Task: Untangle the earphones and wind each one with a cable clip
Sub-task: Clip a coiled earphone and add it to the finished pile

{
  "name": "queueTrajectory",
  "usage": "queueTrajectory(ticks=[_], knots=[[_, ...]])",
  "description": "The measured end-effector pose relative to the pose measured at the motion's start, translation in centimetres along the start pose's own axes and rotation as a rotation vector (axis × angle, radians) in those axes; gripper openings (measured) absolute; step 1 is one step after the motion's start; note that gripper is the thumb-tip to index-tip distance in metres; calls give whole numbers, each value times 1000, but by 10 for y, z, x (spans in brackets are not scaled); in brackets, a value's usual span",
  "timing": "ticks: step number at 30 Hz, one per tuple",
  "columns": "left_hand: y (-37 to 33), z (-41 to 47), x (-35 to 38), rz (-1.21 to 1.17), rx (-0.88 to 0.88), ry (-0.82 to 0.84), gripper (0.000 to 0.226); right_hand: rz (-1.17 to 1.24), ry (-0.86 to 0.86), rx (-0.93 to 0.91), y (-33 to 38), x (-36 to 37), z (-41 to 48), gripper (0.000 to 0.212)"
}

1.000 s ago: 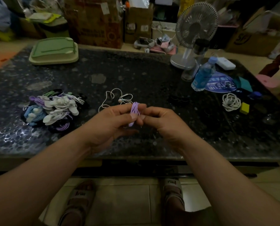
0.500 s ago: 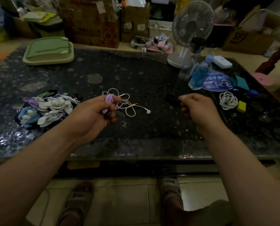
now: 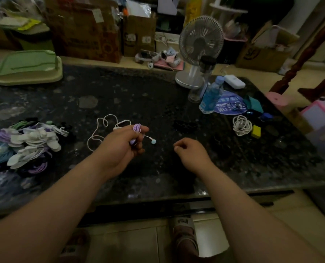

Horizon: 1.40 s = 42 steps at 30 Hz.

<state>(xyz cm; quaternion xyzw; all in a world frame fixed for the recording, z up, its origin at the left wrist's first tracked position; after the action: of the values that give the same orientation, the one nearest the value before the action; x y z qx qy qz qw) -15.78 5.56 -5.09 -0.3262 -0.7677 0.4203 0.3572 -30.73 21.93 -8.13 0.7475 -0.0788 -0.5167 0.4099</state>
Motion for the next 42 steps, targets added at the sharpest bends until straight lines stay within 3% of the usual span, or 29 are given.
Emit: queueTrajectory(ticks=[4,7,12,15,18,20,23,26,35,39,42], knots=[[4,21,12,-84,-19,-17,31,-55,-194,29,-2,-27,20,24],[4,30,17,-110,-23,-10,29,-308,-268,-66,9,-44,45,36],[1,31,18,-167,-62,80,24,-636,33,-154,19,-23,91,46],[-5,24,14,-241,-64,127,22,-645,34,-160,30,-23,97,35],[-15,14,11,-254,-42,177,21,-337,-75,-147,55,-34,71,33],[-21,6,8,-253,-28,188,21,64,-83,-81,67,-37,35,24],[-26,-5,1,-261,-12,177,20,688,91,23,84,-18,-24,16],[-29,-17,-3,-254,11,169,20,1079,193,79,104,-8,-72,20],[-36,-40,9,-42,113,112,28,1144,410,27,144,21,-105,31],[-39,-35,6,20,157,91,26,1178,397,108,139,27,-98,49],[-42,-32,2,52,201,58,21,1169,377,163,136,31,-92,47]])
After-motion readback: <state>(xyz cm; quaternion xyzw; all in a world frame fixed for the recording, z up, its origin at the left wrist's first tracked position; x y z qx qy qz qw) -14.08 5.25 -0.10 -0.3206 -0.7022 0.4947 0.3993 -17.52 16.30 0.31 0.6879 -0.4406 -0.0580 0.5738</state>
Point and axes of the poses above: each hand's wrist, its own z-axis towards the middle knuckle, its own x-axis out of the palm, y = z × x, the point moved 9 cm from there along z, towards the middle knuckle, and after that the axes turned 6 degrees about -x, right-handed, at the moved point
